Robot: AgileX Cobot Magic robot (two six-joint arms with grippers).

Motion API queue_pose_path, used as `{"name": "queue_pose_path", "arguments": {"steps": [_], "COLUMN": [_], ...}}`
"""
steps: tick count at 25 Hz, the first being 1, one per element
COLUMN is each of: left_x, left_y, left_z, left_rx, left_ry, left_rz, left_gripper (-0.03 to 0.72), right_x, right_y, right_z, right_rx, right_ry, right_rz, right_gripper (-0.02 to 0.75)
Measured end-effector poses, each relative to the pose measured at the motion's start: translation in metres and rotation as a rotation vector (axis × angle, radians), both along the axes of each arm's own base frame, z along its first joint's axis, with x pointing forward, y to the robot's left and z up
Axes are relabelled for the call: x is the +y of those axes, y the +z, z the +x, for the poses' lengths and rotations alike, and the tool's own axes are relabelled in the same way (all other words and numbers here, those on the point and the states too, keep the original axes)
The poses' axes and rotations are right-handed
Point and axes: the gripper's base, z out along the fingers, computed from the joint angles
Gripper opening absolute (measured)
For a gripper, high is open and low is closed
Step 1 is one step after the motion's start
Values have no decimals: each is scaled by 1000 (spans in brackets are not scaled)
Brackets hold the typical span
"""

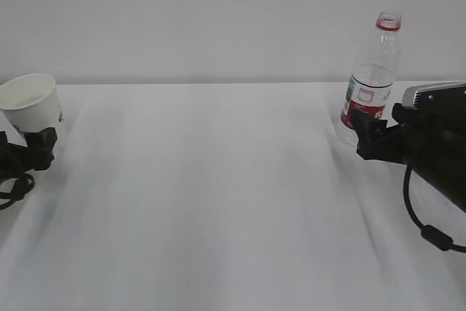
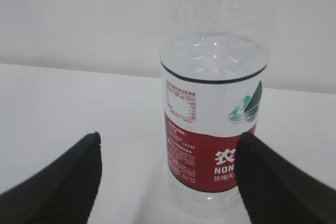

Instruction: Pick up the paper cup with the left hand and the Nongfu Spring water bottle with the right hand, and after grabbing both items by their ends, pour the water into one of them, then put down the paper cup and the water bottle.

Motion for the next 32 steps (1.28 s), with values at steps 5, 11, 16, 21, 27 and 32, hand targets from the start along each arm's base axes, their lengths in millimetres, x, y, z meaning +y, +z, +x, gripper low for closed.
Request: {"name": "queue_pose_path", "arguments": {"steps": [5, 11, 16, 21, 27, 32], "left_x": [0, 0, -1, -1, -1, -2], "left_y": [12, 22, 38, 66, 101, 126], "left_z": [-9, -17, -28, -32, -39, -48], "left_rx": [-18, -34, -69, -162, -246, -279], "left_ry": [-5, -5, -7, -7, -15, -33], "left_rz": [1, 0, 0, -2, 0, 8], "left_gripper": [666, 657, 652, 648, 638, 633], "right_x": [-1, -1, -2, -3, -4, -6], "right_y": [6, 21, 32, 51, 74, 98], "right_z": [-8, -14, -22, -29, -36, -45], "right_rx": [-3, -40, -66, -104, -131, -156], "right_ry": [-2, 0, 2, 1, -3, -9], "right_rz": [12, 16, 20, 20, 13, 7], "right_gripper": [594, 594, 594, 594, 594, 594]}}
